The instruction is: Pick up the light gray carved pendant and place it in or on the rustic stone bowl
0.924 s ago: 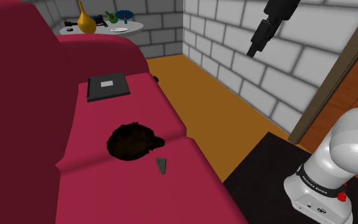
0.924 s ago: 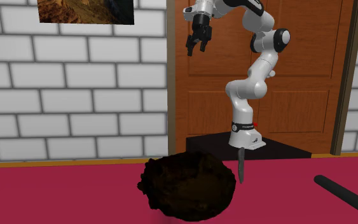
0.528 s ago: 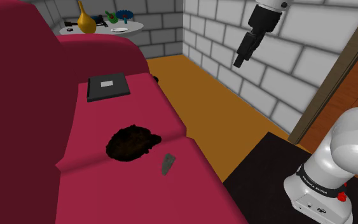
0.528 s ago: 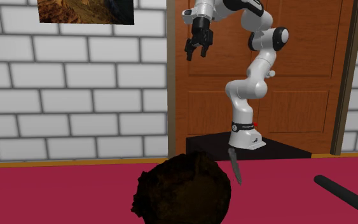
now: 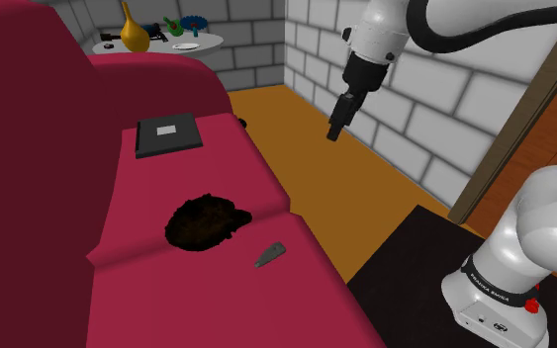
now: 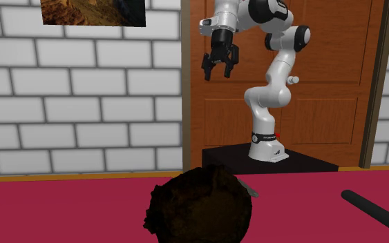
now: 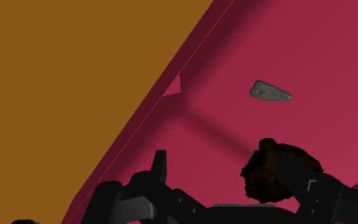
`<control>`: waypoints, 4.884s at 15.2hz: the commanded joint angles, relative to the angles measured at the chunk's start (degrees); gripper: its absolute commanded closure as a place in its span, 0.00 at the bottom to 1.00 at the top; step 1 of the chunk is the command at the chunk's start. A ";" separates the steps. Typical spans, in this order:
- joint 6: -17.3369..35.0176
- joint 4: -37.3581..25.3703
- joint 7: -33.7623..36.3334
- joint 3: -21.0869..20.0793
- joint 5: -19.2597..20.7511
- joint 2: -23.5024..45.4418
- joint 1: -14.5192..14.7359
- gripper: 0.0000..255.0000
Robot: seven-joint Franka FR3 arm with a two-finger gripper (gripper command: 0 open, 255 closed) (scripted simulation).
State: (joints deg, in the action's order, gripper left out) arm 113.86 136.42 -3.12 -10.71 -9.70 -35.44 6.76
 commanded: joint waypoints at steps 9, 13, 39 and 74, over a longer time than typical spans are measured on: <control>13.45 -0.95 2.91 -8.46 -0.58 14.54 3.38 0.00; 18.31 -2.75 4.91 -11.89 1.05 21.45 4.21 0.00; 32.87 -12.68 18.65 -16.60 19.55 49.53 9.90 0.00; 23.55 -12.09 -35.87 -23.23 18.21 54.86 -2.27 1.00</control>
State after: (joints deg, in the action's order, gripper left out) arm 137.41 124.33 -38.99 -33.94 8.51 19.41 4.49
